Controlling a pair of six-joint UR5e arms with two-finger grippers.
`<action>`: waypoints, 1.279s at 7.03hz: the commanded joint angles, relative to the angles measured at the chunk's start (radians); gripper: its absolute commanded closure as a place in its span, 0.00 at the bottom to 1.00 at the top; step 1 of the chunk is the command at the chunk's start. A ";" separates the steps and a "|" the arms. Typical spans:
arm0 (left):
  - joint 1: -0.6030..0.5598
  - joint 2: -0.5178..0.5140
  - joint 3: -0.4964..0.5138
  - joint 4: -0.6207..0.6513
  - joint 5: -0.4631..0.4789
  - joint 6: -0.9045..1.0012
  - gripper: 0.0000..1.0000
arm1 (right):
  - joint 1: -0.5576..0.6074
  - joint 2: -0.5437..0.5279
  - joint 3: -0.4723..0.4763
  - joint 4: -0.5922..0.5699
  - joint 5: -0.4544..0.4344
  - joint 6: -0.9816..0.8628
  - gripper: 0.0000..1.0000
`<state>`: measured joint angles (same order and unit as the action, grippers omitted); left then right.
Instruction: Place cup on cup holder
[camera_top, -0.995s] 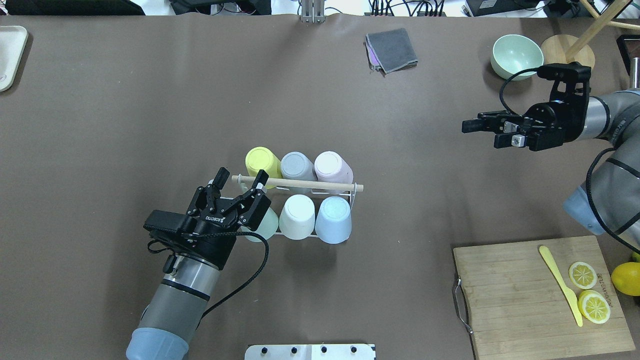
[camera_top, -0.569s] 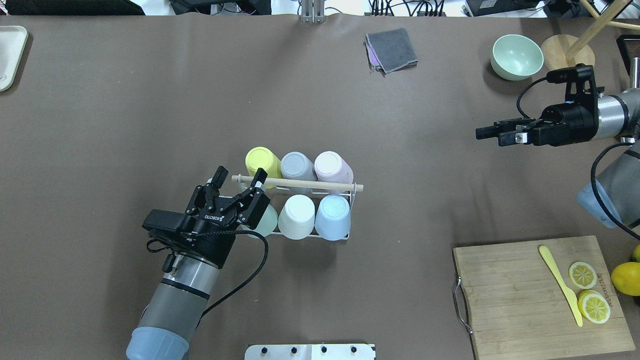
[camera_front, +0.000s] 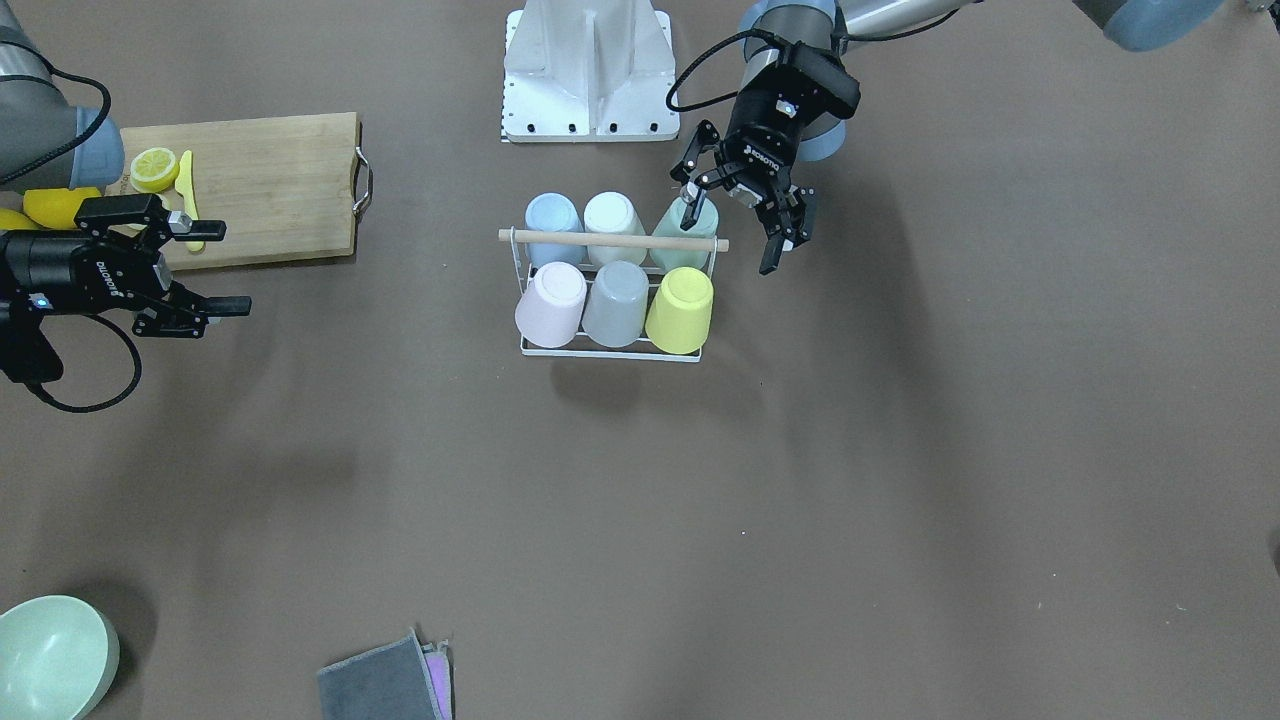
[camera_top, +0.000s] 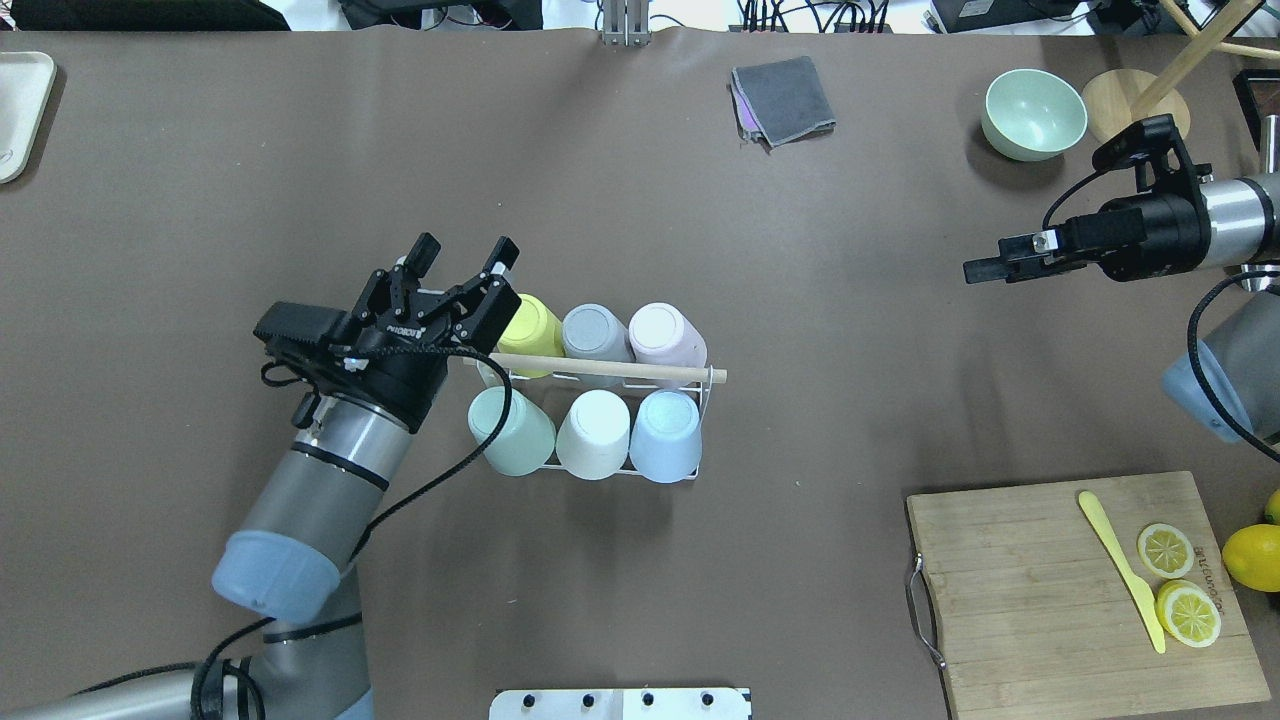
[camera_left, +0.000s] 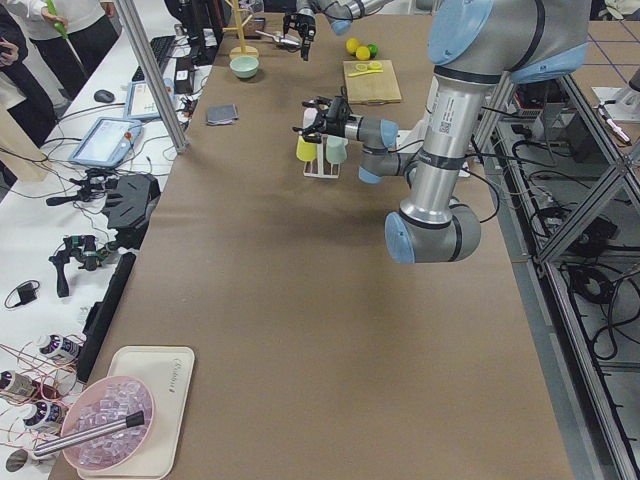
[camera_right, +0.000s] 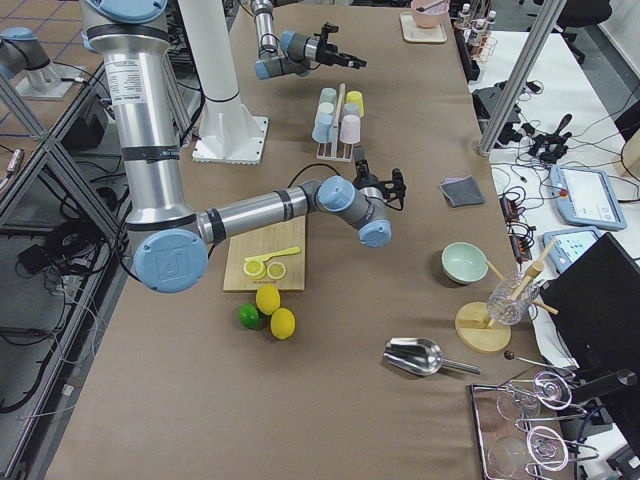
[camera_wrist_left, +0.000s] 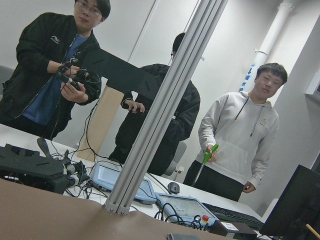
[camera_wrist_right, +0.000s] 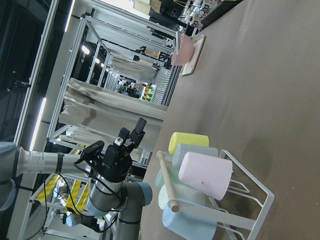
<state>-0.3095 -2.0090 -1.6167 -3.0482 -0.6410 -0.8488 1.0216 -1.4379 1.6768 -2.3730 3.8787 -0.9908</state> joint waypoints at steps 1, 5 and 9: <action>-0.142 0.010 0.042 0.000 -0.177 -0.007 0.02 | 0.000 0.002 -0.003 0.000 -0.007 0.221 0.02; -0.357 0.140 0.127 0.006 -0.486 0.000 0.02 | 0.103 0.053 0.021 -0.002 -0.199 0.654 0.02; -0.479 0.170 0.161 0.230 -0.736 -0.009 0.02 | 0.172 0.051 0.035 -0.017 -0.565 0.667 0.02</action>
<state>-0.7482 -1.8478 -1.4585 -2.8960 -1.3001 -0.8537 1.1853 -1.3860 1.7110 -2.3788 3.3974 -0.3352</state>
